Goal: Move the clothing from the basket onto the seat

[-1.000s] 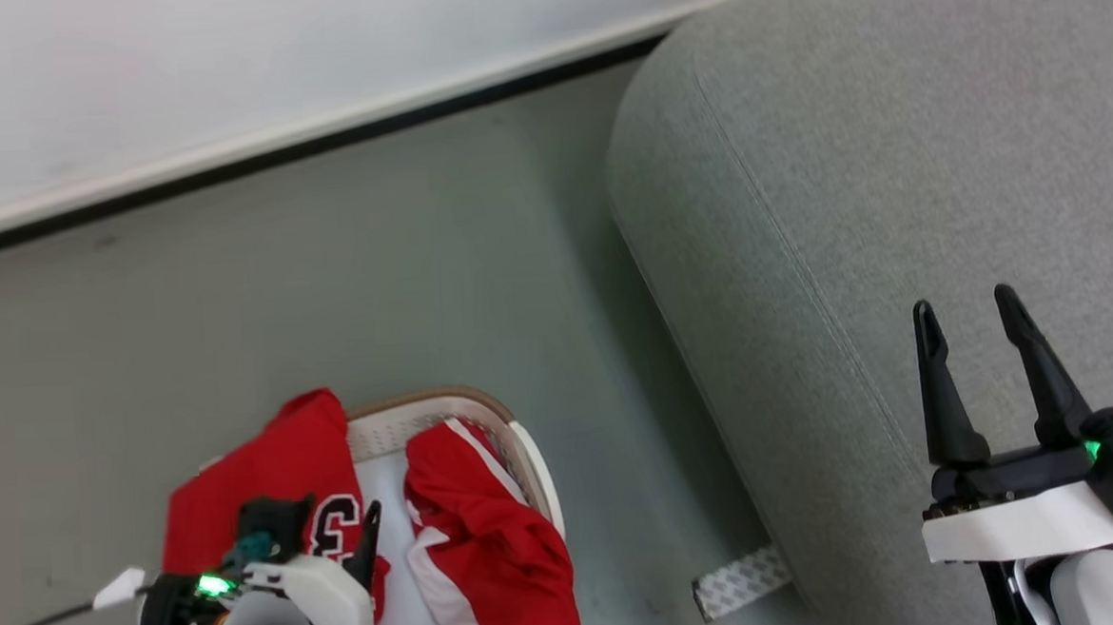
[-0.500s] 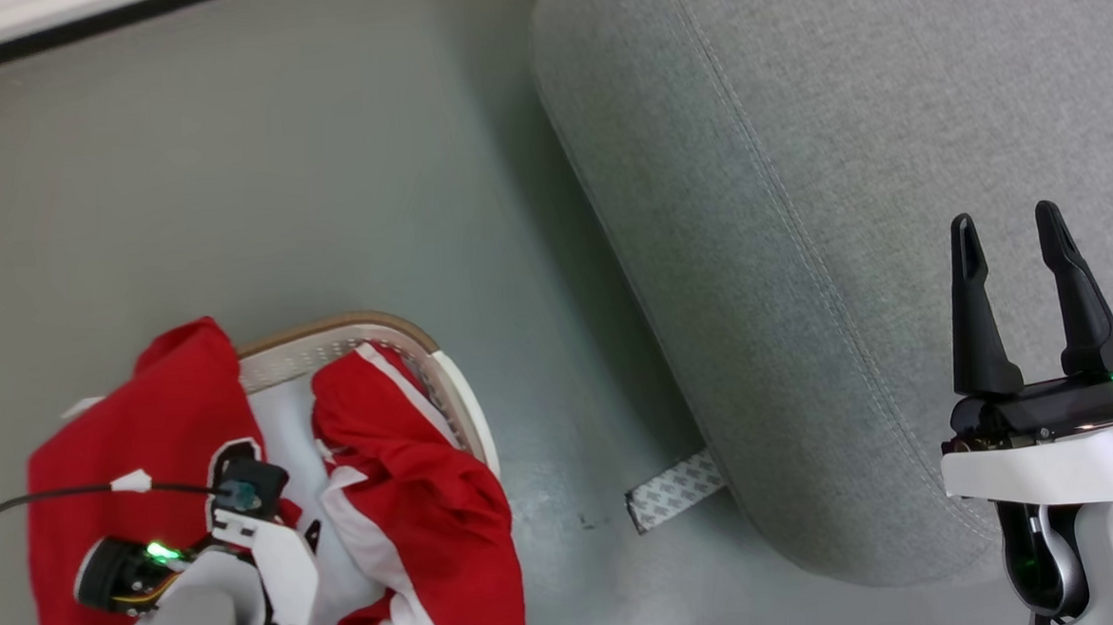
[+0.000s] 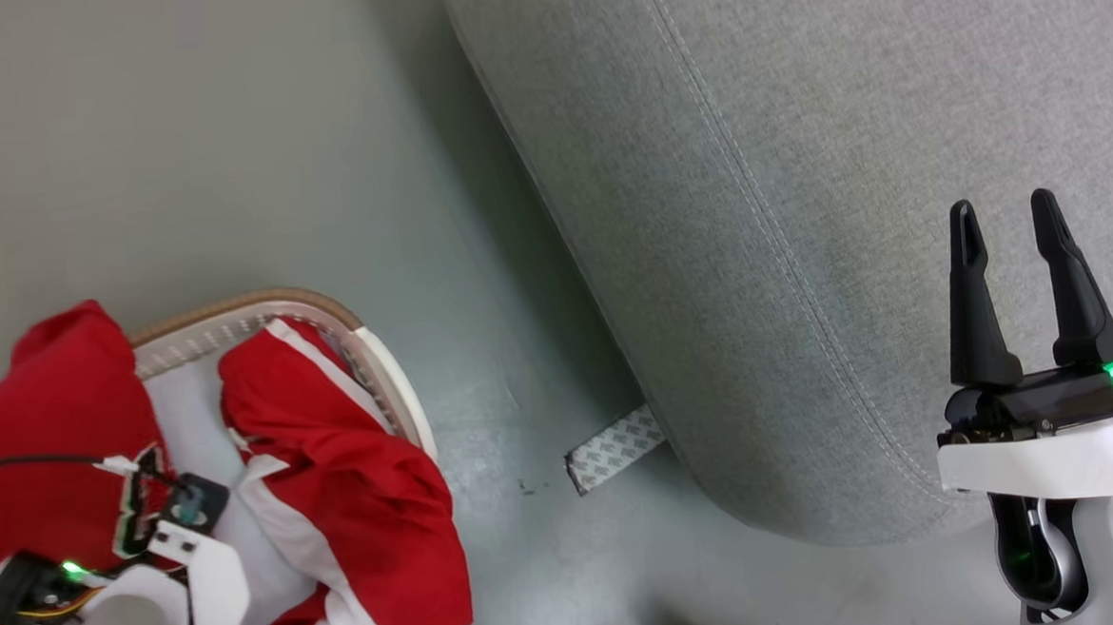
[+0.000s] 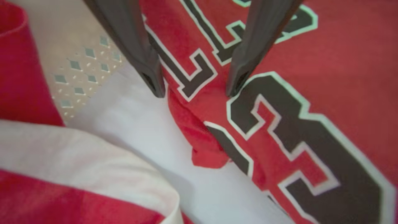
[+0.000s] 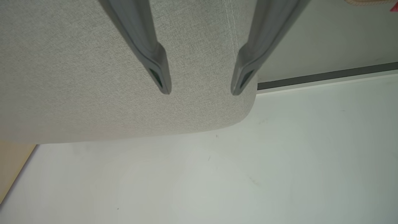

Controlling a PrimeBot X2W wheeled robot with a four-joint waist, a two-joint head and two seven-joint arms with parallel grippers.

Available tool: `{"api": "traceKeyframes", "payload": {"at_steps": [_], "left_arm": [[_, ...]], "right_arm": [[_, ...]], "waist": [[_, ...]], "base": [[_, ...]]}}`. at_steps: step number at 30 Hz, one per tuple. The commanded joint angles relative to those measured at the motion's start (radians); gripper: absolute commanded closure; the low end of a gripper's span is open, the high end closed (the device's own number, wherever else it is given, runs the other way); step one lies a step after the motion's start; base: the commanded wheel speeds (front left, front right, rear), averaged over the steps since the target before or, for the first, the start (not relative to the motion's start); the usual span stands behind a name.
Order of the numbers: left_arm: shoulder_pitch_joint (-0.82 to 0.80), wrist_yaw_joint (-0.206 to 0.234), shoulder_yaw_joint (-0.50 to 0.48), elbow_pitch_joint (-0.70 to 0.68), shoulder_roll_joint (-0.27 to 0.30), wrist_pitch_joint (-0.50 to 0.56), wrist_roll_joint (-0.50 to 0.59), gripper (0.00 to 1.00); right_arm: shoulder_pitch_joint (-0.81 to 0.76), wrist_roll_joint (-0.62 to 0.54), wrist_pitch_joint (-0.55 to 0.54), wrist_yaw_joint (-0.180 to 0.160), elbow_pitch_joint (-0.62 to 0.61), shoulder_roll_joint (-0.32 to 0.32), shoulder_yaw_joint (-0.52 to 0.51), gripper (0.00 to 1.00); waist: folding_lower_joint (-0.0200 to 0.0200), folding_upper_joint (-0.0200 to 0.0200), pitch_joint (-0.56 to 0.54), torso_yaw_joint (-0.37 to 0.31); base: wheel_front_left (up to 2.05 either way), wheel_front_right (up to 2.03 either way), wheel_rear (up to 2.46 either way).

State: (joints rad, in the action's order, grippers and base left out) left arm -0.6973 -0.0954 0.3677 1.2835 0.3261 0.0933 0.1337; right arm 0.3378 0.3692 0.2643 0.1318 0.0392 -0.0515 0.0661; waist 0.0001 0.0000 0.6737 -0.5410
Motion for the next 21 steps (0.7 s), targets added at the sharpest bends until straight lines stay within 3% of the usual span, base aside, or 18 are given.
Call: {"api": "traceKeyframes", "payload": {"at_steps": [1, 13, 14, 17, 18, 21], "left_arm": [[-0.012, 0.009, 0.005, 0.003, 0.016, 0.015, 0.015, 0.0], [-0.034, -0.014, 0.041, 0.006, 0.073, 0.057, 0.005, 0.0], [-0.038, -0.016, 0.043, 0.006, 0.075, 0.051, 0.002, 0.14], [-0.044, -0.025, 0.046, 0.006, 0.081, 0.033, -0.012, 0.7], [-0.045, -0.027, 0.048, 0.006, 0.083, 0.029, -0.016, 0.97], [-0.044, -0.032, 0.054, 0.006, 0.087, 0.013, -0.029, 1.0]], "right_arm": [[0.013, 0.006, 0.0, -0.002, -0.005, 0.001, -0.001, 0.0], [0.001, 0.019, 0.0, -0.002, -0.017, 0.001, -0.011, 0.0], [0.003, 0.02, 0.0, -0.002, -0.017, 0.001, -0.011, 0.0], [0.012, 0.021, 0.0, -0.002, -0.016, 0.001, -0.01, 0.0], [0.015, 0.021, 0.0, -0.002, -0.014, 0.001, -0.009, 0.0], [0.02, 0.023, 0.0, -0.002, -0.007, 0.001, -0.002, 0.0]], "waist": [[-0.0001, 0.0, 0.018, -0.012], [-0.0001, 0.0, 0.055, -0.01], [-0.0001, 0.0, 0.057, -0.01], [-0.0001, 0.0, 0.063, -0.011], [-0.0001, 0.0, 0.064, -0.012], [-0.0001, 0.0, 0.062, -0.014]], "base": [[0.0, 0.0, 0.0], [0.0, 0.0, 0.0], [0.0, 0.0, 0.0], [0.0, 0.0, 0.0], [0.0, 0.0, 0.0], [0.0, 0.0, 0.0]]}}
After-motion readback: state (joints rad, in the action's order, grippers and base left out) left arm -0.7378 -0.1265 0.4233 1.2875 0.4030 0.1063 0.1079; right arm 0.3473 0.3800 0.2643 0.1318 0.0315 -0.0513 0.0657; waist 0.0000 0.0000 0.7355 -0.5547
